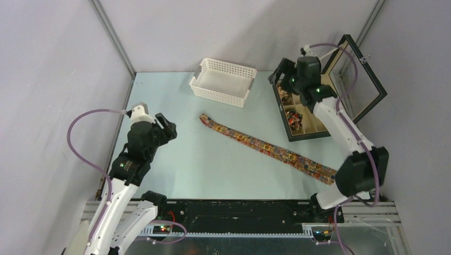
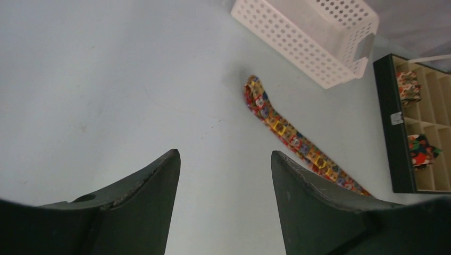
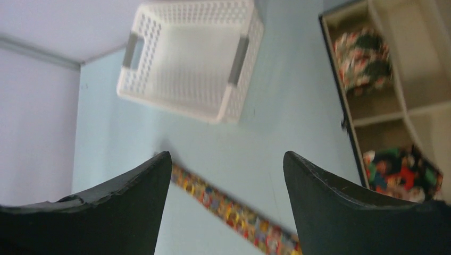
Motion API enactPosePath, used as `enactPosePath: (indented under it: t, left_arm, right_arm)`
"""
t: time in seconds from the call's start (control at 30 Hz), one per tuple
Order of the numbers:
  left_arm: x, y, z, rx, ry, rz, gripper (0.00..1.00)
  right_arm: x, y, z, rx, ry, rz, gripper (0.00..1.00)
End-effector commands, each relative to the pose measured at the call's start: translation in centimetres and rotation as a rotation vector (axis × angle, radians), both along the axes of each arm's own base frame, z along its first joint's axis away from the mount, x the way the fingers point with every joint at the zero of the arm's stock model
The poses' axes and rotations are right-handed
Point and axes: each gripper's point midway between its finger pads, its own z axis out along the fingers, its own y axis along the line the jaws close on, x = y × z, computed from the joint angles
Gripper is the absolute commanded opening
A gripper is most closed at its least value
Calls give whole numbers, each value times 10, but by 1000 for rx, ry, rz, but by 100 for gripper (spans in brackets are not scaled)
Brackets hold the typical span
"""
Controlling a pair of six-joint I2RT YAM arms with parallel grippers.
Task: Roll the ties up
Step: Move the bin to the corner of the board.
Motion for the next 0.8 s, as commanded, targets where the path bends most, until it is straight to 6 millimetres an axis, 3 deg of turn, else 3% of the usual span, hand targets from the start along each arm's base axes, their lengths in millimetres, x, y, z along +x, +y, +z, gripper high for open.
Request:
enactPosePath:
  t: [0.0,0.03,0.17,0.3,0.43,0.63,0.77]
  left_arm:
    - [34,-14,7,-74,-73,0,69]
    - [44,-18,8,-103,-94,6,70]
    - [71,-32,-8,-167,-140,-2,71]
    - [98,-40,-32,-159,-119,-8,73]
    - [122,-48,-58,-152,-64,-24,70]
    - [148,-63,-79,-211,-49,-66,68]
    - [159,-67,-88,-213,-34,-74,69]
  right_arm:
    - [-60,41,-24,16,54,161,78]
    - [-70,44,-24,-11,52,179,78]
    - [-115,73,-59,-93,122,283,67]
    - [-147,85,-112,-127,224,345,58]
    - [-161,92,-146,-92,283,391,52]
    - [-159,101,-192,-89,367,415,26]
    - [-157,97,-217,-130,411,381,23]
